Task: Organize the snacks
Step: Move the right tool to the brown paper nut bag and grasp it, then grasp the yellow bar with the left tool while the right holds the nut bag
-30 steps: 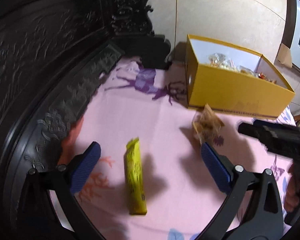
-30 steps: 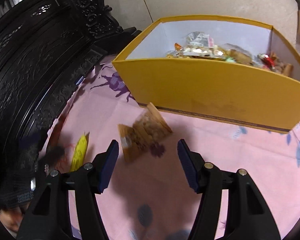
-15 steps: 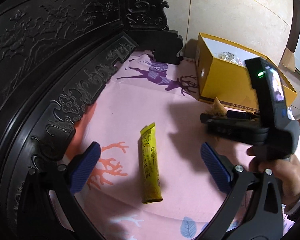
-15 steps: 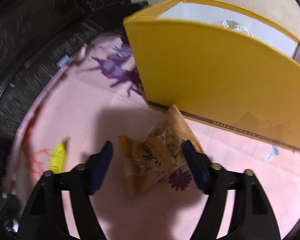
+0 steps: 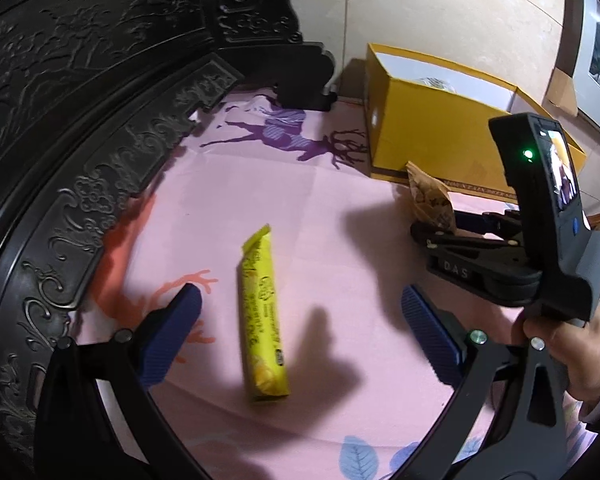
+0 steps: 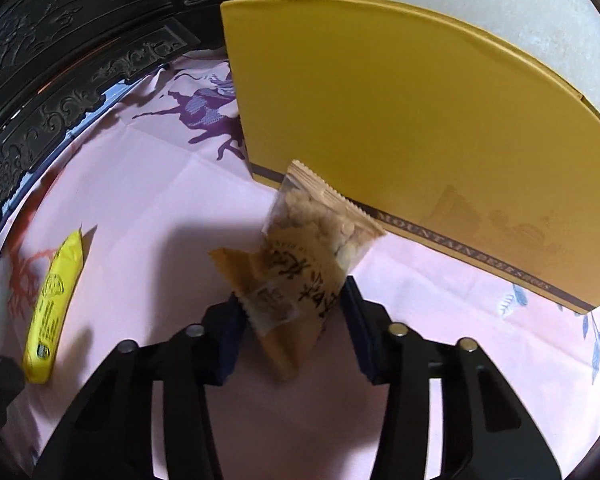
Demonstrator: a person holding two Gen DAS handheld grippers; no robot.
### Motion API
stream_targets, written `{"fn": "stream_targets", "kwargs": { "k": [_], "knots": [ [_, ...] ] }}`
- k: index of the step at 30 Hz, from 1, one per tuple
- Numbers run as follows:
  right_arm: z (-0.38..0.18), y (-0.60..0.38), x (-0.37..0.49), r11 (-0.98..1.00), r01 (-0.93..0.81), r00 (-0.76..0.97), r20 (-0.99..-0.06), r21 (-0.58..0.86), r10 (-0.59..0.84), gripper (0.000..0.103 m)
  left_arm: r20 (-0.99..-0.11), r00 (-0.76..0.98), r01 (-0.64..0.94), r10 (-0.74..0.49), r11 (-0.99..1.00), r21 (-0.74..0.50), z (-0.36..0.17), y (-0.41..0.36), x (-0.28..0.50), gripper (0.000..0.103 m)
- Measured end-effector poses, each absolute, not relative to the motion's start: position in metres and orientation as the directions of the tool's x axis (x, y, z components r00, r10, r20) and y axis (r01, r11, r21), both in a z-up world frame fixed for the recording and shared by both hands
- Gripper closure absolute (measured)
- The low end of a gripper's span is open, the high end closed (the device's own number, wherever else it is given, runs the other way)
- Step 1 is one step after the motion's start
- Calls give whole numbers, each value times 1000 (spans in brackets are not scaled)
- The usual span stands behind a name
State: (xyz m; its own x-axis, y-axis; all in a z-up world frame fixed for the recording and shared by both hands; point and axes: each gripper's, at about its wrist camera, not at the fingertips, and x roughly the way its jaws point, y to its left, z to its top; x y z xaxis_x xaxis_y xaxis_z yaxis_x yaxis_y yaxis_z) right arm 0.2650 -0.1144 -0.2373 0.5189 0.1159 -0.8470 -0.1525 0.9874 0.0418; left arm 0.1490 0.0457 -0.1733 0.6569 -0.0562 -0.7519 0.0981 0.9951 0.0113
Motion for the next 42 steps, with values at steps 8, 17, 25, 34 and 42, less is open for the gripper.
{"fn": "stream_targets", "kwargs": {
  "k": [8,17,25,34,42],
  "knots": [
    [-231,-137,254,993,-102,488,-866,67,109,34,-753,656,93,-59,996,2,-177,42,153,2],
    [-235,-133,285,994,-36,470,-876,105,110,34,-772,634,96,-56,995,6,-189,44,162,2],
    [-235,-143,280,994,-67,492,-865,83,105,59,-793,608,90,-42,996,16,-205,42,174,2],
    [-236,-144,270,994,-78,489,-866,73,102,59,-820,572,50,-21,999,9,-218,50,188,2],
    [-235,-152,253,995,-77,488,-868,67,97,59,-853,521,24,-24,1000,-13,-235,56,194,2]
  ]
}}
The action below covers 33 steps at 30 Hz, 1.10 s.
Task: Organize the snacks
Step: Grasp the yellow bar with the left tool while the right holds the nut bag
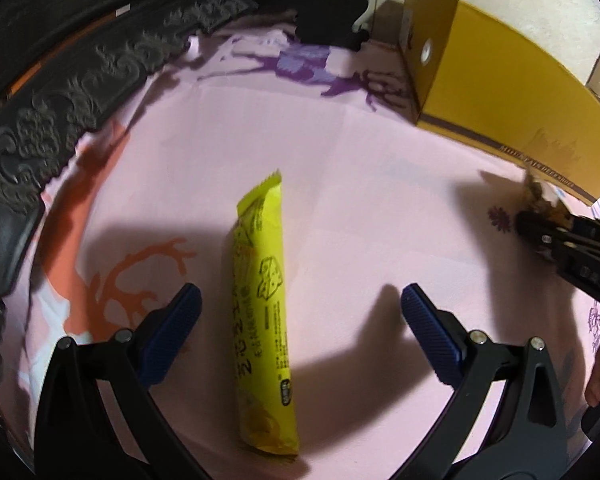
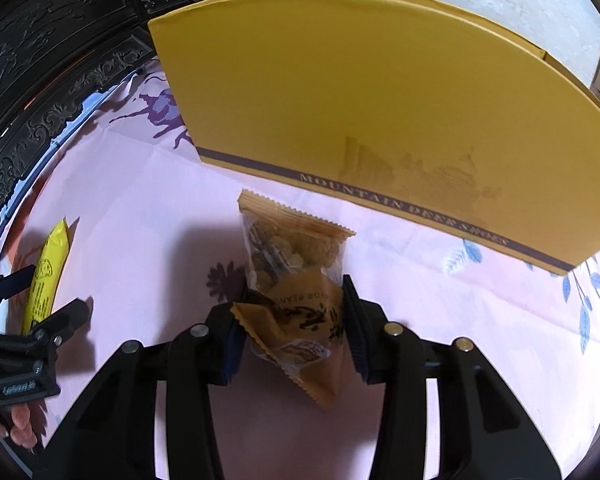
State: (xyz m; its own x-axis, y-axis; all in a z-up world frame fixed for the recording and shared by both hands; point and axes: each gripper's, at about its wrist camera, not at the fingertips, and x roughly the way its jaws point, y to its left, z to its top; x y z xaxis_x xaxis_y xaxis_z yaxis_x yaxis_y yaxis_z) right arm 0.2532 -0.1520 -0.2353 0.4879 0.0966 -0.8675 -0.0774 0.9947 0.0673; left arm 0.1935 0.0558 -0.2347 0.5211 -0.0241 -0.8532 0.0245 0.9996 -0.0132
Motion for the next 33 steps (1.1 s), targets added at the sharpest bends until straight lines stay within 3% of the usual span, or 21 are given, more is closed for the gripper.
{"fn": "stream_targets", "kwargs": {
  "k": [6,13,28,33],
  "knots": [
    [-234,-165,230,995,-67,475,-875,72,95,59,-833,553,21,-13,1000,-2,-233,55,190,3],
    [-232,-177,206,996,-47,468,-879,78,91,59,-807,591,-8,3,1000,-2,-229,59,186,27],
    [-231,-178,205,995,-42,464,-881,87,96,59,-807,590,-19,14,1000,3,-231,62,194,23],
    [-231,-180,206,995,-35,459,-883,95,101,59,-803,596,-20,13,1000,1,-229,63,193,45]
  ]
}}
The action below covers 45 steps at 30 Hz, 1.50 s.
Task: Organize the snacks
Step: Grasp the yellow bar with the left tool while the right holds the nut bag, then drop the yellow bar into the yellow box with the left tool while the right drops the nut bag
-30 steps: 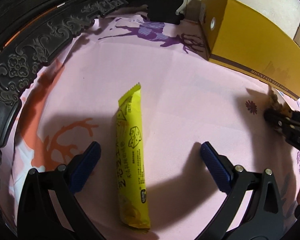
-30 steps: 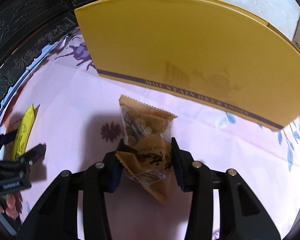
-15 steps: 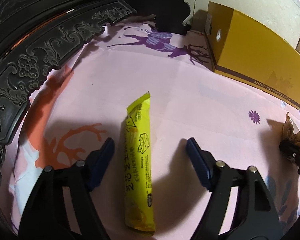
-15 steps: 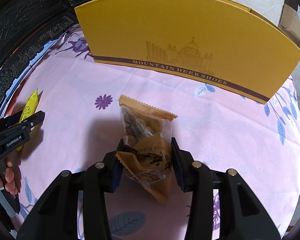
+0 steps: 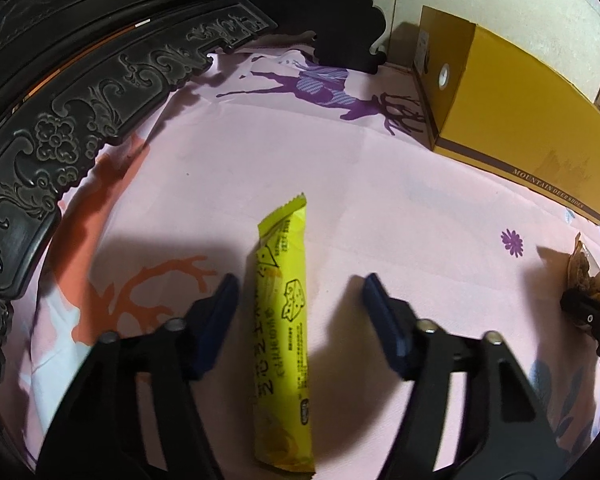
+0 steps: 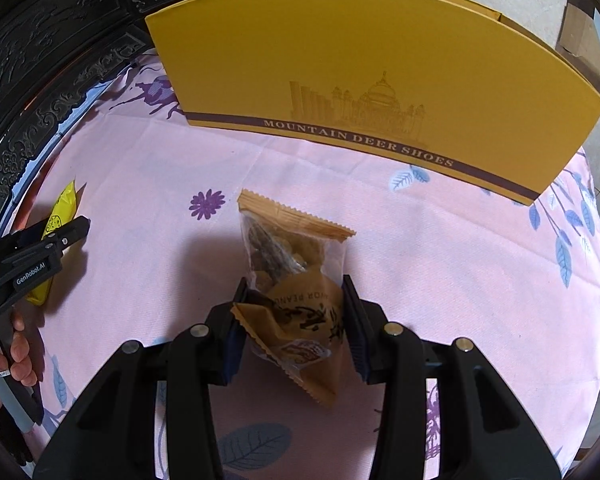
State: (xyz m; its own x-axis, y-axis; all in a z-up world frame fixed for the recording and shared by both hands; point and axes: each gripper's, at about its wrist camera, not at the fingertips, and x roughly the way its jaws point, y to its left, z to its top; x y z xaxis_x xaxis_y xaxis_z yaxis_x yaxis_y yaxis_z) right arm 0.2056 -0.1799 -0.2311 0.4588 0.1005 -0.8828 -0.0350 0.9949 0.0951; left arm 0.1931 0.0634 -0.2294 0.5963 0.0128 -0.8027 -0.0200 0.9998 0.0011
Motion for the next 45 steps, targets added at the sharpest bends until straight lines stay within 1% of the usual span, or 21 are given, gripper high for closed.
{"fn": "stream_targets", "kwargs": {
  "k": [1,2,4,5,6,7,14,19,22,29,33,37,41,45],
  "knots": [
    [-231,-181,206,995,-36,458,-883,96,102,59,-803,596,-23,16,1000,2,-229,63,193,52],
    [-231,-181,205,995,-36,457,-884,94,100,59,-804,594,-25,17,1000,3,-229,63,193,55],
    [-231,-182,205,995,-39,454,-885,93,101,59,-806,592,-28,19,1000,3,-228,64,194,67],
    [-231,-182,205,995,-39,453,-886,95,102,59,-807,591,-29,20,1000,4,-228,63,195,69],
    [-230,-183,204,994,-39,452,-886,98,105,59,-807,590,-26,19,1000,5,-228,63,195,74],
    [-230,-183,204,994,-39,451,-886,100,106,59,-807,590,-24,20,1000,7,-227,62,195,81],
    [-226,-194,189,992,-16,451,-884,128,121,63,-802,597,-11,3,1000,-5,-219,55,190,82],
    [-212,-207,172,991,16,479,-871,135,111,64,-755,655,69,-42,998,4,-183,30,180,82],
    [-193,-216,164,989,29,516,-849,147,111,64,-723,686,112,-76,994,1,-161,15,177,82],
    [-124,-249,164,983,64,639,-763,175,94,64,-670,728,197,-150,980,-5,-111,-24,181,82],
    [-88,-272,188,981,78,699,-711,176,72,64,-631,751,235,-195,972,-20,-80,-46,205,82],
    [-67,-290,230,983,84,734,-677,163,49,64,-595,772,260,-225,965,-27,-51,-69,242,82],
    [-62,-305,272,982,93,734,-678,164,44,64,-582,780,284,-232,959,-2,-35,-95,276,82],
    [-70,-313,311,982,107,712,-702,158,35,64,-608,759,293,-234,956,-3,-35,-116,310,82]
  ]
}}
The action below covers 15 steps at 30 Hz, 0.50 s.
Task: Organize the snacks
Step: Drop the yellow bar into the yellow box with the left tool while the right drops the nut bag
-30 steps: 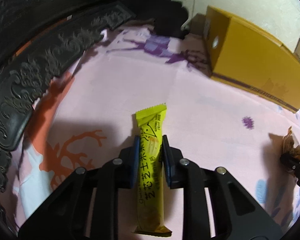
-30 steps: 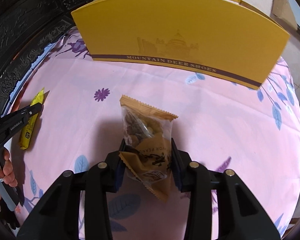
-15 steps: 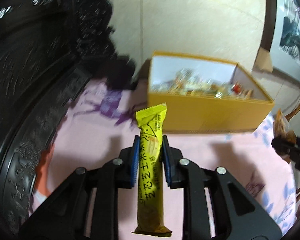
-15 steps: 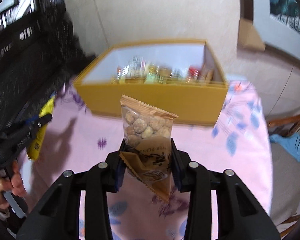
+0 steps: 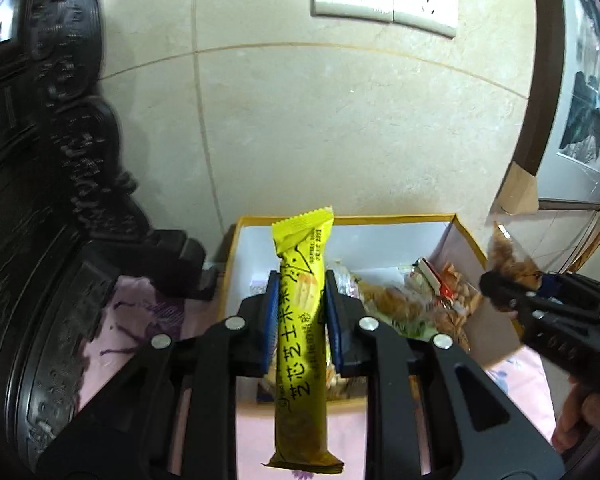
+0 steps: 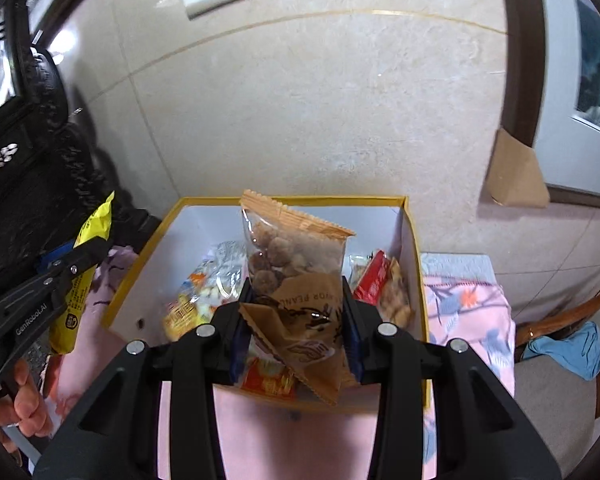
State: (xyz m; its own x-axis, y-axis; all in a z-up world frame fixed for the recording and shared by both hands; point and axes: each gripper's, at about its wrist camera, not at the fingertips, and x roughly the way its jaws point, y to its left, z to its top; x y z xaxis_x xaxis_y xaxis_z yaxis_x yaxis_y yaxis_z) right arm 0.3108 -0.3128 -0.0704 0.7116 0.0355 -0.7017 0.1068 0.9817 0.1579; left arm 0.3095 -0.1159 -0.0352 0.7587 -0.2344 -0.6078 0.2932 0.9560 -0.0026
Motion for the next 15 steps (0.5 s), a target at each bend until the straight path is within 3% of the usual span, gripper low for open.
{"fn": "stream_targets", "kwargs": {
  "k": [11,12,13,15],
  "knots": [
    [-94,-320,362,977,132,646,-762,169,44,62,-704,689,266,-173,964,24,-73,-141,365,79],
    [-98,-321,366,976,135,631,-774,171,48,61,-710,683,265,-171,964,22,-76,-142,367,63],
    [-102,-322,370,974,146,613,-789,172,48,61,-713,681,262,-167,965,24,-77,-143,370,34],
    [-107,-324,374,968,170,594,-803,185,49,55,-706,692,243,-152,970,30,-77,-142,369,18]
  ]
}}
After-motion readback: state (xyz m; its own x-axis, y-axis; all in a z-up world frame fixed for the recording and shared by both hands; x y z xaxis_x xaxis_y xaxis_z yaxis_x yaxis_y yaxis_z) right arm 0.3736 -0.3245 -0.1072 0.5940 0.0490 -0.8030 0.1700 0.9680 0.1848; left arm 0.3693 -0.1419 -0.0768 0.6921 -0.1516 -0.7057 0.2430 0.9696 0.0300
